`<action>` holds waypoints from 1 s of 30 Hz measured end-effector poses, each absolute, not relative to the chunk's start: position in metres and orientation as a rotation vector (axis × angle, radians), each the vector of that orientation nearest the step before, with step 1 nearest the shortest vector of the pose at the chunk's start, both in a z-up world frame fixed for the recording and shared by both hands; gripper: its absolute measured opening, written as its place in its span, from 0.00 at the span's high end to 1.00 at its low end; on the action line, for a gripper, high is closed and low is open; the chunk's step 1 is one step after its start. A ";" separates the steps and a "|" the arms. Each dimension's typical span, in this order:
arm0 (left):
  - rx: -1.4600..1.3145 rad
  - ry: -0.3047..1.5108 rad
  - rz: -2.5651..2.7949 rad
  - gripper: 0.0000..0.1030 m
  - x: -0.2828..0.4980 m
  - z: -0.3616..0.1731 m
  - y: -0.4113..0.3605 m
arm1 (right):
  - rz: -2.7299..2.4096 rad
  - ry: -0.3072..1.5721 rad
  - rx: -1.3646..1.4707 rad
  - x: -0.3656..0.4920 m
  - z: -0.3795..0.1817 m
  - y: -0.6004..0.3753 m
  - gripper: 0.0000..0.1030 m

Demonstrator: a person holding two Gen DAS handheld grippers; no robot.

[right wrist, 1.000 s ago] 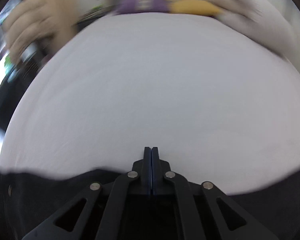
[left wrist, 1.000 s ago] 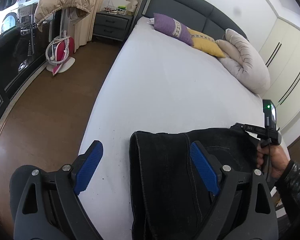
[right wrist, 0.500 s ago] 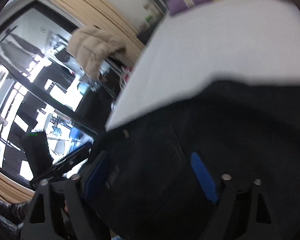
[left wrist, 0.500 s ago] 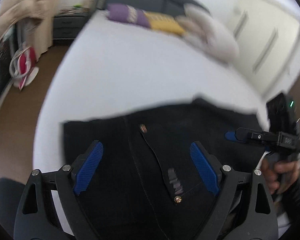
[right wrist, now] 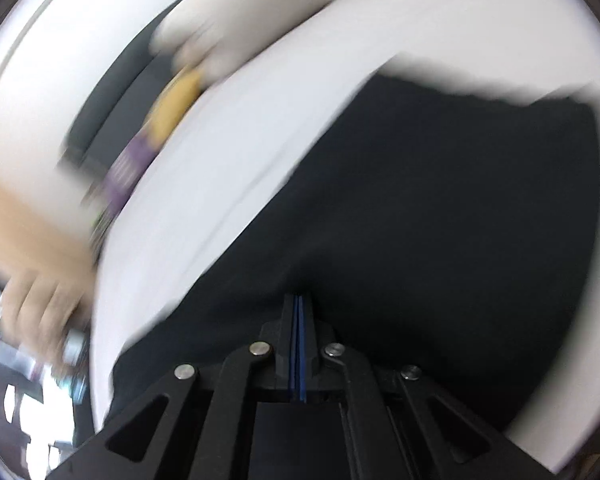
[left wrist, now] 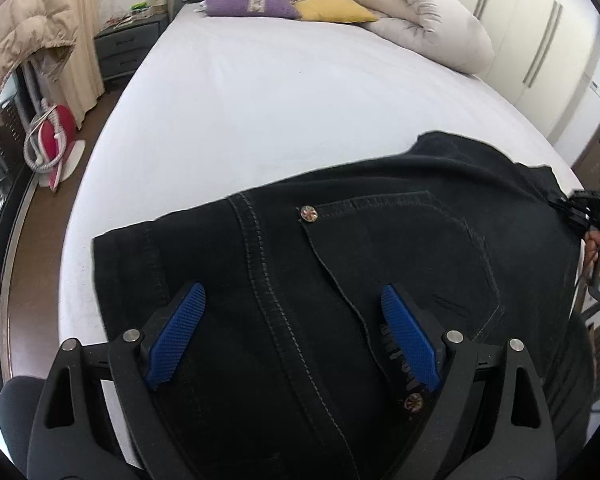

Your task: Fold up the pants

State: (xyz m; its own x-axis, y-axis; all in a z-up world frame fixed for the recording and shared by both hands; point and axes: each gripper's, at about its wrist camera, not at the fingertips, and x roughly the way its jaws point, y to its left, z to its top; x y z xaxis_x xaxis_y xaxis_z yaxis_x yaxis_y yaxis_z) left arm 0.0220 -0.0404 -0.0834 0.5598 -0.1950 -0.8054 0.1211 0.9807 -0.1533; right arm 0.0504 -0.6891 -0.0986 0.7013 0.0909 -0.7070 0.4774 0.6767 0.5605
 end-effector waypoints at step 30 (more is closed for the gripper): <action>0.015 1.002 -0.290 0.12 0.081 -0.102 -0.152 | -0.410 0.679 0.849 0.040 -0.100 -0.837 0.70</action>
State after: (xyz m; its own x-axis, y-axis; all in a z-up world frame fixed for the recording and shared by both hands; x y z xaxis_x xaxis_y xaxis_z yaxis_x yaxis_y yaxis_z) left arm 0.0806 -0.1523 -0.1022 0.5038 -0.2331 -0.8318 0.2472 0.9615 -0.1198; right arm 0.0398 -0.8375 -0.0996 0.7193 -0.0670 -0.6914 0.5811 0.6034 0.5461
